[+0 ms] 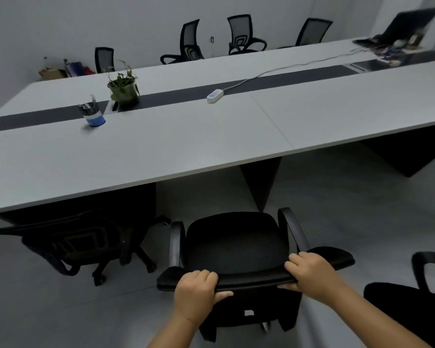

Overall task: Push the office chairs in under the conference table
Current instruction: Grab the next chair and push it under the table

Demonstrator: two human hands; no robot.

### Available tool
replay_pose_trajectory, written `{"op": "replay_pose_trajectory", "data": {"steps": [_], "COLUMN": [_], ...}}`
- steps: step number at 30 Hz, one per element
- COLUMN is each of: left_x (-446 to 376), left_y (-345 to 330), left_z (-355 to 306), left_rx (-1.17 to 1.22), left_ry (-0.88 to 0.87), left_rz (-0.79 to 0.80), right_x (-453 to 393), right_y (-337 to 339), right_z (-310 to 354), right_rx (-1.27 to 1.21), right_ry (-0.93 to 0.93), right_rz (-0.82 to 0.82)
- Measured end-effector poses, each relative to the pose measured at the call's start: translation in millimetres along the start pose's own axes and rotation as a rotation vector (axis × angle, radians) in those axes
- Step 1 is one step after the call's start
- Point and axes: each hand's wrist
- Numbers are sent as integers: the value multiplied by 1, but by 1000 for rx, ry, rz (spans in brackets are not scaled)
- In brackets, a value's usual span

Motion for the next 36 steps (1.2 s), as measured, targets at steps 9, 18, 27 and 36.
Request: {"op": "replay_pose_trajectory", "data": {"steps": [9,18,27,36], "left_x": [-70,-135,-181,-211], "left_y": [-49,-70,-93,-100], "left_z": [-33,-46,-19,44], "left_rx": [-24,-123,-134,-158], "left_ry": [82,114,108,45], "left_rz": [-5,6,10,-21], "right_x": [-29,-65,-100,-140], "right_y": [-41,-84,-119,-150], "right_z": [-105,-174,-203,-192], "right_rx": [-5,-63,-44,-90], "right_ry": [143,176,143,52], "right_rz": [41,45,-19,-155]}}
Point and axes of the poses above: each hand's wrist, its own x-axis away from the middle knuckle, its own y-axis out of the back of the hand, z = x × y, and after that the axes turned 8 degrees about x, right-handed
